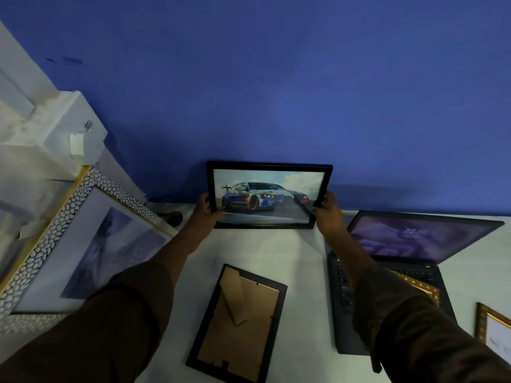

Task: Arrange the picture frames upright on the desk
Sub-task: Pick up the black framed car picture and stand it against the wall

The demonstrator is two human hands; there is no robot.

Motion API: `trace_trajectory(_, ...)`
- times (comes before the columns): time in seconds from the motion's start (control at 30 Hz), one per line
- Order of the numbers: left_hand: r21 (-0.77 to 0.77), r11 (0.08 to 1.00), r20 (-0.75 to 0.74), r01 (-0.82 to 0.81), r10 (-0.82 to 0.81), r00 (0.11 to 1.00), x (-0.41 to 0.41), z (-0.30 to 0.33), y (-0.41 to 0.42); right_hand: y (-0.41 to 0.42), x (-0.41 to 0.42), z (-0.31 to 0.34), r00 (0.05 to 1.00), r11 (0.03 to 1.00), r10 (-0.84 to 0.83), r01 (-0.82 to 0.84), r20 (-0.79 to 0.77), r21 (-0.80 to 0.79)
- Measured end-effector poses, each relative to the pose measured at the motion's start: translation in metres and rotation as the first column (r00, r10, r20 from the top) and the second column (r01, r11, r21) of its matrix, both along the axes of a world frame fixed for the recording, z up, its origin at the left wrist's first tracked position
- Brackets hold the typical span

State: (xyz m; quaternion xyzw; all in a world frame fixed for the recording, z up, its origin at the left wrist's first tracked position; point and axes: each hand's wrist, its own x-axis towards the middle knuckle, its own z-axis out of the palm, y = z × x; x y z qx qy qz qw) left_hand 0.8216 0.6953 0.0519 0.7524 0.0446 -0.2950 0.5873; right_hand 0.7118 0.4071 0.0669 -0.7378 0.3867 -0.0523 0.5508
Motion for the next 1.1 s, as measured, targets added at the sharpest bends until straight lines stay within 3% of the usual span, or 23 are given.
trace_trajectory(0.57,0.001,0.996,0.048,-0.094,0.094,0.994,-0.029,0.008,-0.022,0.012,-0.022,-0.013,0.99,0.999,0.017,-0.023,-0.137,-0.045)
trace_trajectory(0.67,0.016,0.995,0.039,-0.103,0.102,0.994,-0.048,0.013,-0.014,0.025,-0.031,-0.012,0.995,0.998,0.043,-0.047,-0.086,-0.038)
trace_trajectory(0.87,0.055,0.979,0.002,-0.194,0.195,0.981,-0.095,0.014,0.012,0.069,-0.039,-0.007,0.98,0.978,0.194,-0.197,-0.043,-0.073)
trace_trajectory(1.1,0.025,0.895,-0.038,-0.445,0.446,0.894,-0.161,-0.001,0.063,0.124,-0.033,-0.006,0.89,0.889,0.454,-0.456,-0.043,-0.039)
